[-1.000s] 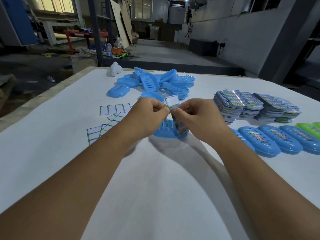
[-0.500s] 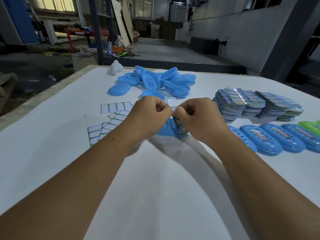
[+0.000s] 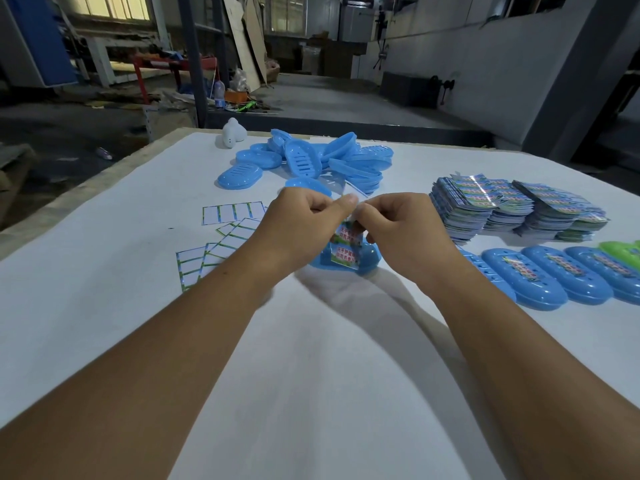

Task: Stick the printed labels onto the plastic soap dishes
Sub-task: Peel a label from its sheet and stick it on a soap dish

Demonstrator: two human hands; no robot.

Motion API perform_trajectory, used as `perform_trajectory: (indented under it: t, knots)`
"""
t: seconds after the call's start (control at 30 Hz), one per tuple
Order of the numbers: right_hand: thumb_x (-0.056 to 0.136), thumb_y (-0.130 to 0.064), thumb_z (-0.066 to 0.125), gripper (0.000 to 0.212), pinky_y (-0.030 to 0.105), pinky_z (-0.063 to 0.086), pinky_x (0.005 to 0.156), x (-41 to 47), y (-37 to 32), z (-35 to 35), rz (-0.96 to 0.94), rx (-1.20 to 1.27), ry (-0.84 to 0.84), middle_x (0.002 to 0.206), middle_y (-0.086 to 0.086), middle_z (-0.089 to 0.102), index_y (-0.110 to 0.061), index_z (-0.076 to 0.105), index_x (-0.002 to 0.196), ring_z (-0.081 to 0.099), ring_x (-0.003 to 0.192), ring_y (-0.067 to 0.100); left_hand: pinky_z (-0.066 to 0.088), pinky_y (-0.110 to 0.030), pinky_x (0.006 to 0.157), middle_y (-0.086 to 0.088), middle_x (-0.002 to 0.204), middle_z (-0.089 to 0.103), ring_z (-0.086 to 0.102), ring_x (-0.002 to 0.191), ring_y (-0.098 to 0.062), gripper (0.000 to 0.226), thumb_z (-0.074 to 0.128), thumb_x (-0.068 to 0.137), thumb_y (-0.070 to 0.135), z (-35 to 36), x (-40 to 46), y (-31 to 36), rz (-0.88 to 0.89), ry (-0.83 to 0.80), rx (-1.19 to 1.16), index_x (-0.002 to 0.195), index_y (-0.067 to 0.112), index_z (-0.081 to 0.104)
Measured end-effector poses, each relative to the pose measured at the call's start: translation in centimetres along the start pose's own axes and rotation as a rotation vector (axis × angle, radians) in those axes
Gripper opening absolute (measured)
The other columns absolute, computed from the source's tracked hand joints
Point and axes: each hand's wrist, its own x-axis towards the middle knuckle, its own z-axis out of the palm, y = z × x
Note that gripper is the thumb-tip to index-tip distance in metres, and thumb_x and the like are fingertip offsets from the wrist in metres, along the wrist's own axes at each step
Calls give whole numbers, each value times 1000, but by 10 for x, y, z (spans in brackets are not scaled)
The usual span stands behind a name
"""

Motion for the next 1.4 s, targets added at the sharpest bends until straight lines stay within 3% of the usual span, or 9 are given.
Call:
perform_trajectory:
  t: [0.3, 0.5, 0.67, 0.8, 0.93, 1.0, 1.07, 1.2, 1.4]
  knots:
    - [91, -22, 58, 30, 22, 41, 49, 6, 5, -7, 110, 33, 80, 66, -2, 70, -15, 72, 66, 49, 54, 8, 61, -41, 79, 7, 78, 75, 73, 77, -12, 20, 68, 92, 38, -7, 7, -6, -98, 147, 62, 76, 26, 70]
    - [87, -21, 58, 29, 27, 41, 51, 9, 9, -14, 206, 4, 142, 53, -10, 63, -9, 71, 64, 46, 54, 14, 57, -32, 63, -5, 81, 72, 71, 76, -17, 28, 54, 94, 30, -19, 13, -6, -200, 243, 207, 75, 11, 64]
    - [86, -24, 59, 29, 26, 41, 51, 8, 10, -13, 222, -7, 151, 55, -10, 65, -8, 72, 65, 47, 53, 12, 49, -40, 61, -14, 79, 64, 63, 77, -33, 28, 46, 93, 27, -34, 13, -16, -182, 290, 628, 78, 5, 56]
    - [84, -27, 61, 28, 28, 43, 54, 6, 10, -11, 195, -27, 121, 58, -9, 69, -13, 74, 62, 47, 51, 10, 28, -30, 54, -3, 71, 47, 50, 70, -23, 27, 46, 97, 39, -45, 18, -24, -298, 228, 1059, 88, 14, 51]
    - [81, -30, 62, 25, 26, 43, 54, 6, 10, -10, 180, -37, 117, 57, -8, 68, -21, 74, 62, 47, 47, 7, 32, -31, 59, -1, 80, 48, 47, 70, -19, 26, 51, 95, 42, -50, 16, -30, -356, 135, 1218, 86, 17, 49]
    - [80, -31, 63, 22, 26, 41, 54, 5, 10, -8, 166, -42, 124, 57, -4, 67, -19, 74, 65, 44, 46, 7, 37, -33, 64, -1, 92, 51, 51, 82, -21, 23, 55, 94, 42, -48, 16, -29, -282, 172, 1125, 101, 20, 56]
    - [79, -32, 61, 25, 25, 38, 53, 5, 10, -6, 143, -73, 131, 60, 5, 66, -12, 72, 68, 41, 46, 8, 42, -30, 68, 4, 91, 62, 57, 84, -20, 15, 60, 90, 38, -39, 13, -23, -162, 230, 767, 92, 24, 62]
    - [74, -39, 57, 34, 26, 41, 54, 4, 7, -5, 94, -133, 126, 64, 4, 69, -9, 70, 68, 46, 51, 9, 43, -22, 57, 13, 57, 61, 54, 54, -3, 20, 67, 85, 34, -4, 1, -2, 26, 139, 142, 69, 21, 68]
    - [78, -33, 62, 23, 21, 38, 48, 3, 7, -4, 40, -141, 130, 58, -6, 65, -15, 72, 68, 45, 47, 3, 35, -12, 47, 19, 49, 56, 48, 44, 2, 17, 67, 89, 33, 13, -3, -5, 54, 44, -21, 78, 23, 75]
